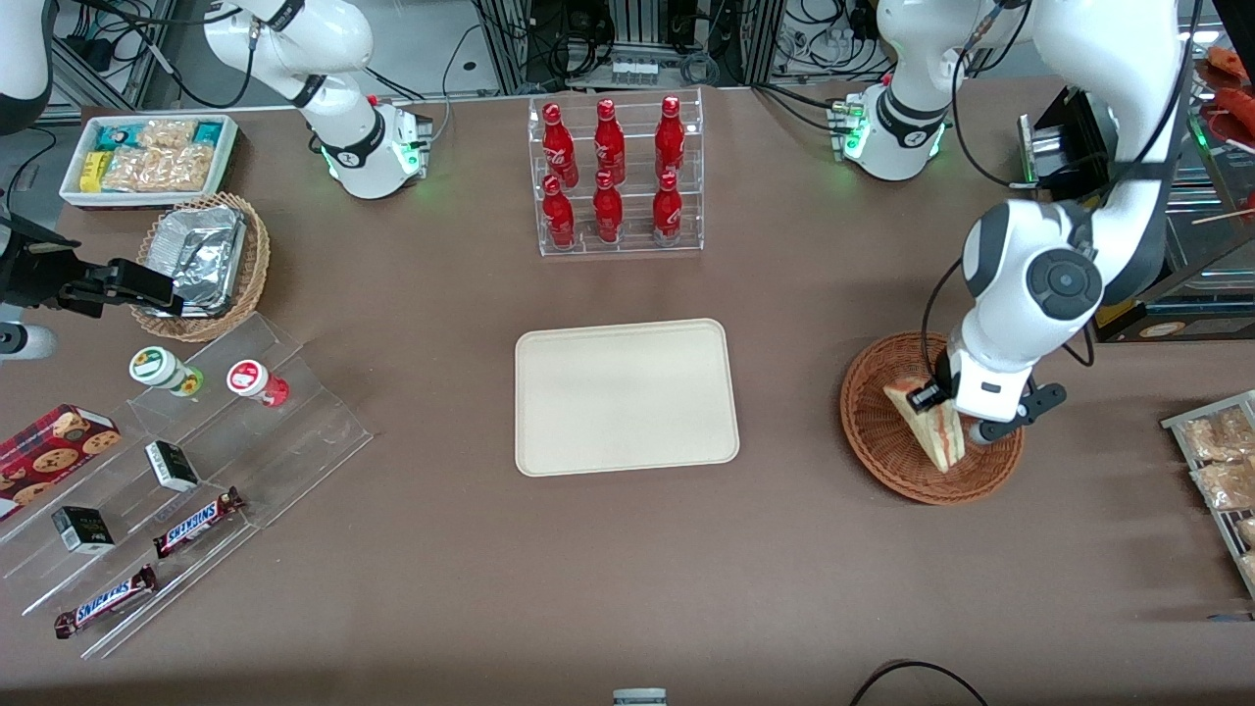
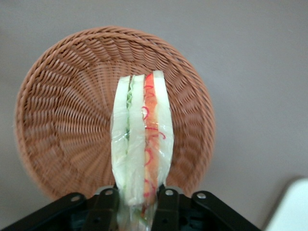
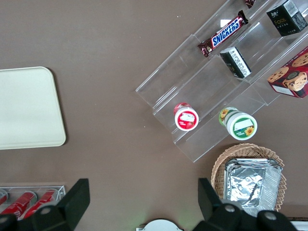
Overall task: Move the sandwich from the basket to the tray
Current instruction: 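Carry the sandwich with the left gripper over the cream tray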
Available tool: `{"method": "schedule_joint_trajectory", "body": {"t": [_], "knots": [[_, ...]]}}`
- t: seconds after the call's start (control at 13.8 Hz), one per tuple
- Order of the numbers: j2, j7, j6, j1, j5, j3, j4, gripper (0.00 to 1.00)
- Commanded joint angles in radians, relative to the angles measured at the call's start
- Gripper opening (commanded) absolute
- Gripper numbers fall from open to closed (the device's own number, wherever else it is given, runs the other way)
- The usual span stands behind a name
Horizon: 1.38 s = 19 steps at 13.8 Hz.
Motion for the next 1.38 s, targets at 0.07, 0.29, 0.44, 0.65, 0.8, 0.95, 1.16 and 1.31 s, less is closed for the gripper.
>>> {"method": "schedule_joint_trajectory", "body": {"t": [0.07, 0.29, 0.44, 0.65, 0.8, 0.95, 1.16, 1.31], "knots": [[-0.019, -0.076, -0.162, -0.006, 0.021, -0.197, 0.126, 0.00], [0.014, -0.127, -0.155, -0.007, 0.021, -0.375, 0.175, 0.00], [0.071, -0.133, -0.136, -0.007, 0.024, -0.463, 0.206, 0.00], [0.186, -0.251, -0.051, -0.128, 0.093, -0.480, 0.250, 0.00], [0.298, -0.382, -0.020, -0.199, 0.237, -0.480, 0.302, 0.00], [0.411, -0.485, -0.004, -0.262, 0.353, -0.477, 0.361, 0.00], [0.533, -0.550, 0.035, -0.314, 0.476, -0.476, 0.415, 0.00], [0.577, -0.611, 0.112, -0.335, 0.530, -0.459, 0.413, 0.00]]}}
